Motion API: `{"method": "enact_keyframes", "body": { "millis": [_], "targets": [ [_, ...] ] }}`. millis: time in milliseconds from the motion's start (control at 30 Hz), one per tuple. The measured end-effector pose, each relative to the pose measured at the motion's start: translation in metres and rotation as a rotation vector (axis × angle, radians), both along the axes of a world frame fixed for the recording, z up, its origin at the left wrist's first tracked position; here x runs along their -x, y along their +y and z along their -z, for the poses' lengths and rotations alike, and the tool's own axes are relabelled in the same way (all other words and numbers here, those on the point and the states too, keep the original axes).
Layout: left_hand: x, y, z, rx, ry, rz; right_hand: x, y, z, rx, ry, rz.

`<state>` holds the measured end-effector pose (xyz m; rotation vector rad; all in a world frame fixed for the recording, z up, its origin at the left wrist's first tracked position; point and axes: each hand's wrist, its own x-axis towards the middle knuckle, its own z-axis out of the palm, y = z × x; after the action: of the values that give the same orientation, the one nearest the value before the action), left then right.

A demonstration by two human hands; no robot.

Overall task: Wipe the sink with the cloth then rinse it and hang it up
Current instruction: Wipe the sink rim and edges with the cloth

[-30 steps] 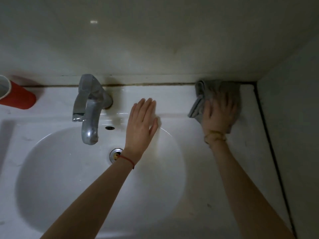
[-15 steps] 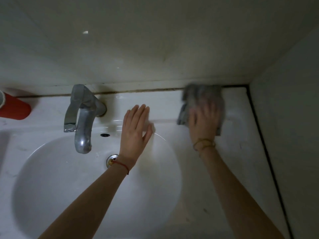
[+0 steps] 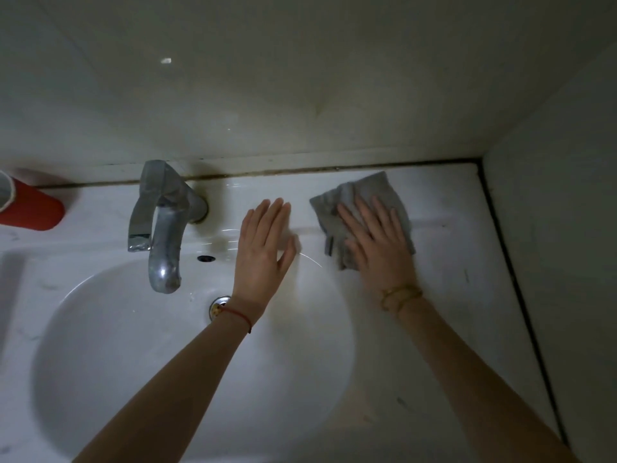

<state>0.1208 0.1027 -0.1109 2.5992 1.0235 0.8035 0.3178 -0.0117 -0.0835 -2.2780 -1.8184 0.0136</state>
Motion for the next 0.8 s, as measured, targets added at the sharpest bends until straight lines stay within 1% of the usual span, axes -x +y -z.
{"method": "enact_keyframes", "body": {
  "millis": [33, 67, 100, 133, 167, 200, 233, 267, 300, 333, 367, 400, 467, 567, 633, 733, 800],
  "targets": [
    [0.001, 0.0, -0.001, -0.001, 0.0, 0.004, -0.017, -0.002, 0.001, -0.002, -0.035, -0.022],
    [0.001, 0.0, -0.001, -0.003, 0.0, 0.005, -0.033, -0.001, 0.001, -0.018, -0.042, 0.009],
    [0.0, 0.0, -0.002, -0.005, 0.0, 0.007, -0.048, 0.002, 0.001, -0.055, -0.033, 0.091],
    [0.0, 0.0, -0.002, -0.006, -0.001, 0.005, -0.058, 0.007, 0.0, -0.093, -0.014, 0.228],
    [-0.001, 0.0, -0.003, -0.003, -0.003, 0.003, -0.056, 0.013, 0.0, -0.124, 0.003, 0.371],
    [-0.001, 0.0, -0.003, 0.002, -0.007, 0.001, -0.042, 0.02, -0.001, -0.136, 0.021, 0.465],
    [-0.001, -0.001, -0.003, 0.005, -0.011, 0.0, -0.023, 0.024, -0.003, -0.142, 0.033, 0.478],
    [0.0, -0.001, -0.002, 0.007, -0.013, 0.002, -0.003, 0.024, -0.002, -0.134, 0.036, 0.391],
    [0.0, 0.0, -0.002, 0.008, -0.01, 0.005, 0.011, 0.02, 0.0, -0.102, 0.031, 0.246],
    [0.0, 0.0, -0.002, 0.007, -0.005, 0.007, 0.015, 0.014, 0.002, -0.045, 0.008, 0.104],
    [0.001, 0.001, -0.002, 0.004, 0.0, 0.01, 0.005, 0.008, 0.002, 0.01, -0.033, 0.009],
    [0.002, 0.001, -0.002, 0.002, 0.002, 0.012, -0.013, 0.003, 0.002, 0.029, -0.076, -0.023],
    [0.002, 0.001, -0.002, -0.003, 0.002, 0.018, -0.052, -0.003, 0.003, 0.014, -0.084, 0.085],
    [0.001, 0.002, -0.001, -0.005, -0.001, 0.015, -0.086, -0.014, -0.004, 0.001, 0.005, 0.324],
    [0.002, 0.001, -0.002, 0.004, -0.001, 0.017, -0.08, -0.027, -0.007, -0.002, 0.047, 0.39],
    [0.002, 0.0, -0.004, 0.017, -0.001, 0.018, -0.053, -0.061, -0.005, -0.005, 0.021, 0.497],
    [0.002, 0.0, -0.004, 0.022, -0.002, 0.018, -0.048, -0.069, -0.005, -0.003, 0.009, 0.527]
  ]
}}
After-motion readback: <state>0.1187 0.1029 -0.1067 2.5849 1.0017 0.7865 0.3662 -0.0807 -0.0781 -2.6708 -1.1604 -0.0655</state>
